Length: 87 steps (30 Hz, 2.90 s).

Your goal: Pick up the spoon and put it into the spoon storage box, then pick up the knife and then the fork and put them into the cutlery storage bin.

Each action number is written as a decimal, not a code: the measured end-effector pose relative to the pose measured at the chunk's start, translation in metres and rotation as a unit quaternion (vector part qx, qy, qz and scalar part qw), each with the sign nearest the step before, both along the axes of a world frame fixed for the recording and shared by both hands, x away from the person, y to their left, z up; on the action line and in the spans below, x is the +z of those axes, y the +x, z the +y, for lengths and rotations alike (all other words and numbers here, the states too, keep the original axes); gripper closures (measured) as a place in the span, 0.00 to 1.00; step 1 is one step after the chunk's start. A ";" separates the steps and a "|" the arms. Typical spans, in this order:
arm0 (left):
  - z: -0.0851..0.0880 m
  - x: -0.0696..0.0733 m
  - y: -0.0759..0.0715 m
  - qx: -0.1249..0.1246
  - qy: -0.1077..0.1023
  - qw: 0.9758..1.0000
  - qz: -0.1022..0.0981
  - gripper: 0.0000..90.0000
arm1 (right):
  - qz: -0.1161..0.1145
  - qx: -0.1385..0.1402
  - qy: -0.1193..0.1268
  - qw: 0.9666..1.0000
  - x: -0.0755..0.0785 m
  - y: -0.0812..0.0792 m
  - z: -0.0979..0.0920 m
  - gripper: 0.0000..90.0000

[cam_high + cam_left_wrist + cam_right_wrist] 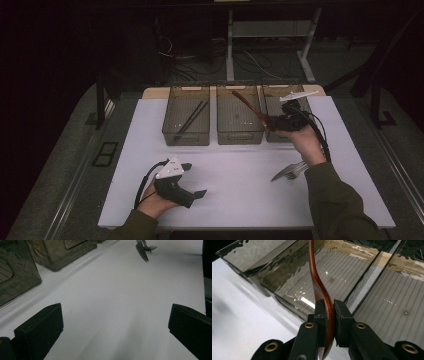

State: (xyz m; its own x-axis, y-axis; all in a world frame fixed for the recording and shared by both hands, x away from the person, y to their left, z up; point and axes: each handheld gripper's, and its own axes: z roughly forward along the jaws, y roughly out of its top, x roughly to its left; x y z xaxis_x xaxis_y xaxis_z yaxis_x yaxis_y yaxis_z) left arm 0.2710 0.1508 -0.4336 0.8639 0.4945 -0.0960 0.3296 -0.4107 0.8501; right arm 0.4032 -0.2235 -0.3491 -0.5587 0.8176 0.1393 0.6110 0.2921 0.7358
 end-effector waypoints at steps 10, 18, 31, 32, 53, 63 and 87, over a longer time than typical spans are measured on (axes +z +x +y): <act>0.000 0.001 0.000 0.000 -0.003 1.000 0.000 0.00 | 0.012 -0.001 -0.014 1.000 -0.014 0.025 0.018 0.91; 0.000 0.001 0.000 -0.001 -0.004 1.000 -0.001 0.00 | 0.022 -0.005 -0.024 0.999 -0.026 0.036 0.031 0.91; 0.001 0.001 0.000 -0.002 -0.002 1.000 -0.001 0.00 | 0.034 0.003 -0.043 0.998 -0.033 0.039 0.040 0.84; 0.001 0.001 0.000 -0.002 -0.002 1.000 -0.001 0.00 | 0.034 0.003 -0.042 0.999 -0.033 0.039 0.040 0.83; 0.000 0.001 0.000 0.000 -0.004 1.000 0.000 0.00 | -0.019 0.026 0.029 0.999 -0.001 0.008 0.015 0.48; 0.001 0.001 0.000 0.001 -0.003 1.000 0.000 0.00 | -0.044 0.037 0.032 0.998 0.003 -0.016 -0.004 0.45; 0.001 0.001 0.000 0.001 -0.001 1.000 -0.003 0.00 | -0.052 0.026 0.029 0.998 -0.019 -0.070 -0.064 0.45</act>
